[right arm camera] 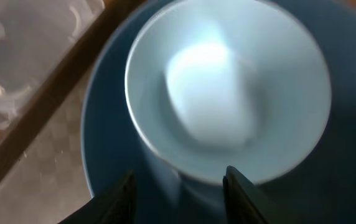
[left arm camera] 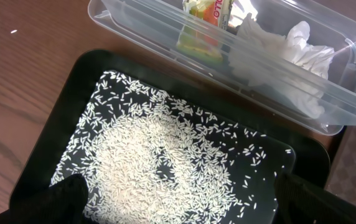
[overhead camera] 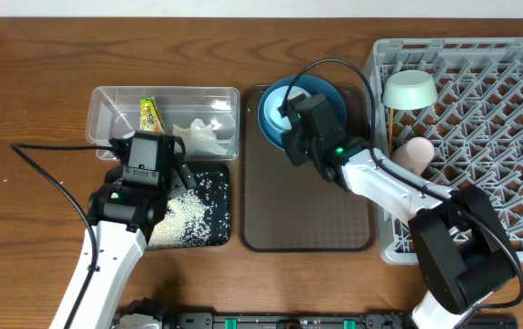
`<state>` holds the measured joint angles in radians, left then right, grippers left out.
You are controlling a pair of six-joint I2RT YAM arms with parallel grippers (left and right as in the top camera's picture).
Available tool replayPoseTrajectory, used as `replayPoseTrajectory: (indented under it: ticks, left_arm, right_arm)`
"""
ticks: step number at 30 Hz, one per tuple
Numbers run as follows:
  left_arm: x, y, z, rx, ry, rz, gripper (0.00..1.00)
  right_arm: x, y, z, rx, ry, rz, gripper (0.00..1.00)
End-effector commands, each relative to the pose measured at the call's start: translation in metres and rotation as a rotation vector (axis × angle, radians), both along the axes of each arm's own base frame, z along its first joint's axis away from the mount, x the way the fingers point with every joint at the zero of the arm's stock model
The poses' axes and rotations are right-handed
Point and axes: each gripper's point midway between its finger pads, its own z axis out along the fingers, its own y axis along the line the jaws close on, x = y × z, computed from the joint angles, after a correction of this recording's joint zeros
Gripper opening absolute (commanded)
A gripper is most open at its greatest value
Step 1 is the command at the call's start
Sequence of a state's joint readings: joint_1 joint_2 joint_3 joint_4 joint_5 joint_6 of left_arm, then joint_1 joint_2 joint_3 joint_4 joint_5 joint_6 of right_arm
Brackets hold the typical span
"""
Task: Sort waste into correct bins and load items into the dishwasher rack
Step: 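Lower the right gripper and grip the rim of the pale blue bowl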
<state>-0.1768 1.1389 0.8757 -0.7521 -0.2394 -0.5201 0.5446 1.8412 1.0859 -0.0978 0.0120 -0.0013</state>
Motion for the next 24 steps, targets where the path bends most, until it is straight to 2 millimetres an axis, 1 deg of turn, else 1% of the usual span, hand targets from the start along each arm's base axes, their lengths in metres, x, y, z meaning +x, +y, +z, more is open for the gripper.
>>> replayPoseTrajectory:
  ticks: [1, 5, 7, 10, 14, 17, 19, 21, 22, 24]
  left_arm:
    - [0.001, 0.004, 0.001, 0.018, 0.0, 0.008, 0.98]
    - [0.001, 0.004, 0.001, 0.018, 0.0, 0.008, 0.98]
    - [0.001, 0.004, 0.001, 0.018, 0.0, 0.008, 0.98]
    - [0.001, 0.004, 0.001, 0.018, 0.0, 0.008, 0.98]
    - [0.001, 0.004, 0.001, 0.018, 0.0, 0.008, 0.98]
    - [0.001, 0.004, 0.001, 0.018, 0.0, 0.008, 0.98]
    - [0.001, 0.004, 0.001, 0.018, 0.0, 0.008, 0.98]
    - [0.001, 0.004, 0.001, 0.018, 0.0, 0.008, 0.98]
    - [0.001, 0.004, 0.001, 0.018, 0.0, 0.008, 0.98]
    - [0.001, 0.004, 0.001, 0.018, 0.0, 0.008, 0.98]
  right_arm:
    - [-0.001, 0.002, -0.003, -0.03, 0.001, 0.025, 0.44]
    - [-0.002, 0.001, -0.004, -0.053, -0.004, 0.051, 0.43]
    - [0.0, 0.002, -0.002, -0.047, -0.015, 0.05, 0.45]
    - [0.005, 0.003, 0.002, -0.041, -0.043, 0.048, 0.45]
    - [0.012, 0.008, 0.011, -0.054, -0.106, 0.096, 0.43]
    - [0.014, 0.008, 0.012, -0.059, -0.119, 0.093, 0.44]
    - [0.021, -0.006, 0.013, -0.042, -0.11, -0.044, 0.44]
    - [0.031, -0.029, 0.014, -0.005, -0.1, -0.267, 0.44]
    - [0.033, -0.037, 0.014, 0.017, -0.096, -0.342, 0.43]
    - [0.038, -0.045, 0.015, 0.075, -0.084, -0.428, 0.43]
